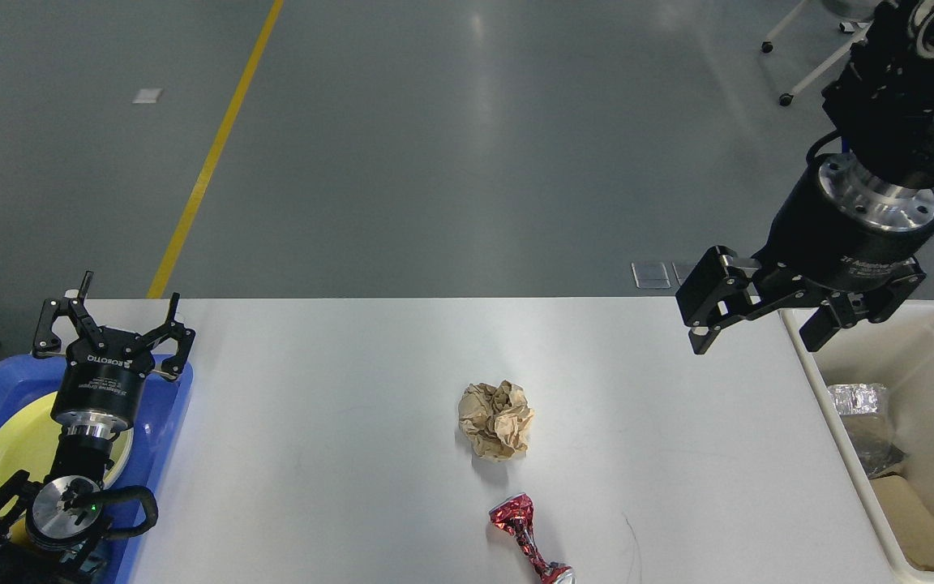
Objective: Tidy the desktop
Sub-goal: 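Raise the right gripper out of the bin toward the crumpled paper ball, then lower the right gripper onto the crumpled paper ball and close, then lift the paper ball and carry it over the white bin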
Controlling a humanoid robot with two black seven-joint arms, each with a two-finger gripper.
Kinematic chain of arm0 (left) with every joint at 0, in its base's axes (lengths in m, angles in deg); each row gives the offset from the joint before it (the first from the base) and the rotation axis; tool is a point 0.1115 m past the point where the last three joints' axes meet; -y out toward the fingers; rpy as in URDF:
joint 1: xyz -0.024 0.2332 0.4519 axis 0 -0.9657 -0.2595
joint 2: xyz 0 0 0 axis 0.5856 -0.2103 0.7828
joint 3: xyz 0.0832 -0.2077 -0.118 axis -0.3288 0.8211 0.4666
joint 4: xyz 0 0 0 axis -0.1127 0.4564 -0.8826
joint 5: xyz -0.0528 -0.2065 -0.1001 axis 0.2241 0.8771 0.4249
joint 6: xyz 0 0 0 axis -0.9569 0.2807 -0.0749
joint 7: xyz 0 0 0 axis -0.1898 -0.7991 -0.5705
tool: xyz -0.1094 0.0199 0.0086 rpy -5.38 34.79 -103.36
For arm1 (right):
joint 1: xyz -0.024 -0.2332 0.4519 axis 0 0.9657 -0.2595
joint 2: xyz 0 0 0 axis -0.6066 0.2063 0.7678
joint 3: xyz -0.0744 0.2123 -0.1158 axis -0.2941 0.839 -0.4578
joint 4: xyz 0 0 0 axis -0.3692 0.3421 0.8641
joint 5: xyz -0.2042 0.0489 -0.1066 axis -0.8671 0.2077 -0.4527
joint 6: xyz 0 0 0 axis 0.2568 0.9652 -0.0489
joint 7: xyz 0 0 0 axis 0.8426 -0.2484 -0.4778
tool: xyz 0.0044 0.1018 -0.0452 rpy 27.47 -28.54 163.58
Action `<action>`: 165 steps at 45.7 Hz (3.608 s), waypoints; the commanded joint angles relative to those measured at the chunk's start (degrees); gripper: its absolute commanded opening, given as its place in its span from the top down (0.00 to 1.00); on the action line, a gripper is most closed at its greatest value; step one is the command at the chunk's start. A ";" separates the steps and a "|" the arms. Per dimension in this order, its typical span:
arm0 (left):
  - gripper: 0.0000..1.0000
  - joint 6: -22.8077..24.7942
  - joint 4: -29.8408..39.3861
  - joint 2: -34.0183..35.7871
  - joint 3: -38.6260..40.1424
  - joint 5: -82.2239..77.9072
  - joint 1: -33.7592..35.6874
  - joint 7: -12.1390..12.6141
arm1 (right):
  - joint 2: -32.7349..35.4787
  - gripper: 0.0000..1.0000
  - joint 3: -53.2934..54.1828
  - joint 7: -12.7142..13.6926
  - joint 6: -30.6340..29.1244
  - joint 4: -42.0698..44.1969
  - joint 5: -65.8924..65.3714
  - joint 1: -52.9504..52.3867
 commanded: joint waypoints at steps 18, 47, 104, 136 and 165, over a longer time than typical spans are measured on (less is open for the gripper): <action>0.04 0.00 -0.01 -0.01 0.00 0.00 0.00 0.00 | -11.65 0.01 14.24 -0.13 21.93 15.94 1.24 30.12; 0.04 0.00 -0.01 -0.01 0.00 0.00 0.00 0.00 | -27.21 0.01 25.67 -0.74 29.74 53.58 -2.71 67.31; 0.04 0.00 -0.01 -0.01 0.00 0.00 0.00 0.00 | -29.86 1.00 31.64 -1.27 50.84 54.11 -6.59 78.74; 0.04 0.00 -0.01 -0.01 0.00 0.00 0.00 0.00 | -18.61 1.00 30.16 -0.57 40.05 39.62 -6.49 65.14; 0.04 0.00 -0.01 -0.01 0.00 0.00 0.00 0.00 | -6.83 1.00 3.35 -0.83 15.43 0.60 -4.30 13.80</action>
